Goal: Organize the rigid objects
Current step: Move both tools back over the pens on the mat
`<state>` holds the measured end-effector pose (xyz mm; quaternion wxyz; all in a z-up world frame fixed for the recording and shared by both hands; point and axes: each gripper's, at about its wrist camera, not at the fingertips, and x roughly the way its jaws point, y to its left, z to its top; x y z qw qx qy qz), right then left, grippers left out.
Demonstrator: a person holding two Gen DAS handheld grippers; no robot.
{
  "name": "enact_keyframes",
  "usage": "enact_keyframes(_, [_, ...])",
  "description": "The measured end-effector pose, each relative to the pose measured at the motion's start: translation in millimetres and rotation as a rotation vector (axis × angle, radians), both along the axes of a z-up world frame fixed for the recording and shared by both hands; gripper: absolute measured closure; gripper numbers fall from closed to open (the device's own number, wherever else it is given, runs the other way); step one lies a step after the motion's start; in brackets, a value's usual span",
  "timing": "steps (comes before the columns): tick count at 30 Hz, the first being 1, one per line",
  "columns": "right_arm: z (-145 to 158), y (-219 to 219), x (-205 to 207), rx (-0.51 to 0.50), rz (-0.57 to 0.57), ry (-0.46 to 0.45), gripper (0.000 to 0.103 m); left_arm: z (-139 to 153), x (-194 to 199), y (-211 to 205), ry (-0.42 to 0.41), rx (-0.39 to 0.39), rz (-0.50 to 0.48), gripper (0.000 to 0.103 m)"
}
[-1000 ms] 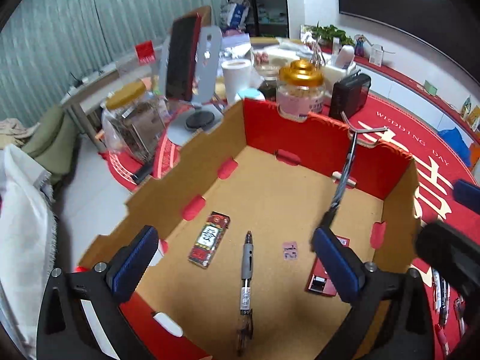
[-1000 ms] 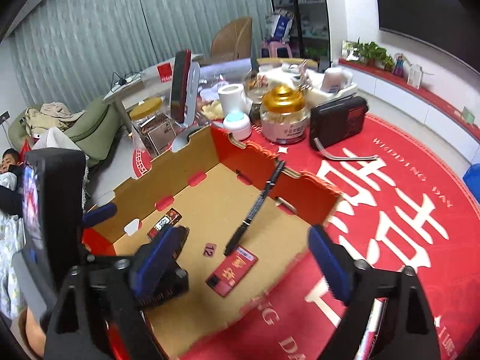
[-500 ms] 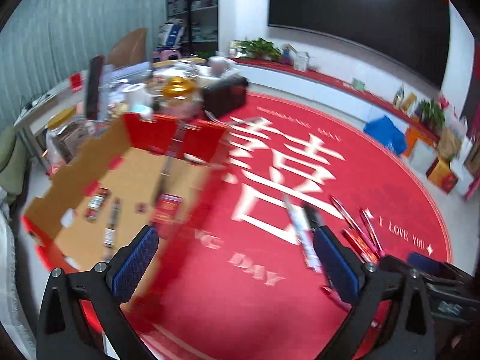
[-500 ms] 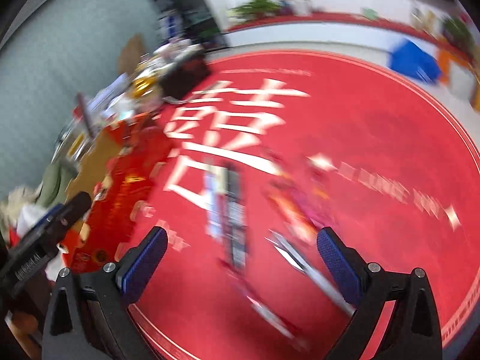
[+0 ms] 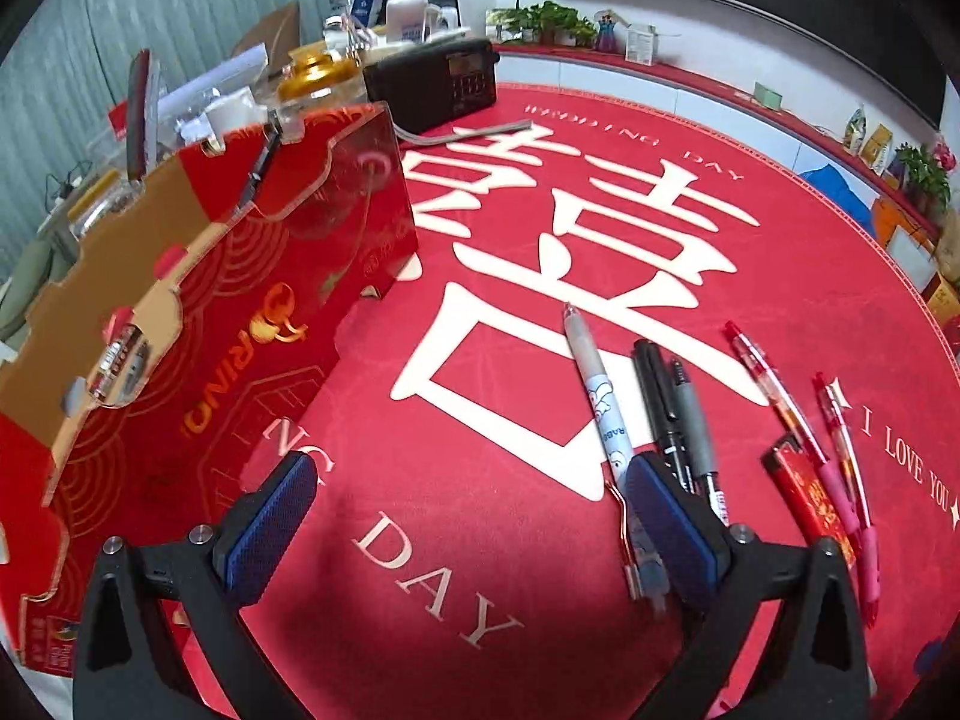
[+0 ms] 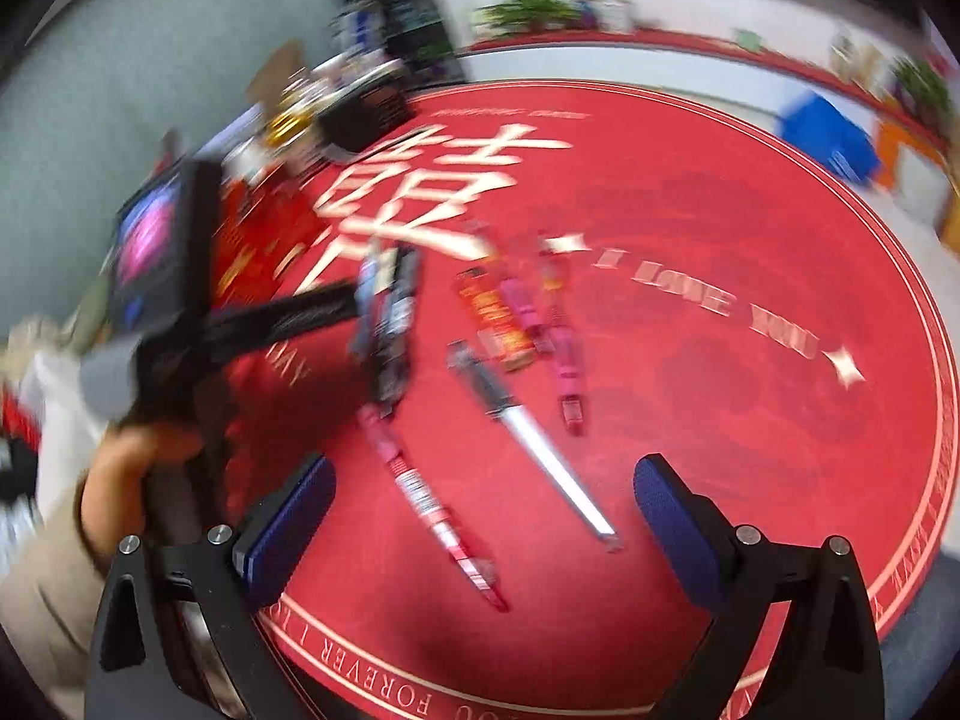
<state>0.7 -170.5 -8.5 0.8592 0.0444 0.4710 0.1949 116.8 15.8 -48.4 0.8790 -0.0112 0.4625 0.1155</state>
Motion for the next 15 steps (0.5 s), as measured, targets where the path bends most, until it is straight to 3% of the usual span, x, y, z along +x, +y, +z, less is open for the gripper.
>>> enact_keyframes(5, [-12,30,0,-0.061,0.11,-0.015,0.005,-2,6,-5,-0.002,-0.017,-0.007,0.0])
enact_keyframes(10, [-23,38,2,-0.076,0.147,0.028,0.021,-10,14,-7,0.017,-0.005,-0.015,0.0])
enact_keyframes(15, [-25,42,1,-0.094,0.165,0.025,0.021,-11,13,8,0.018,-0.023,0.014,0.0])
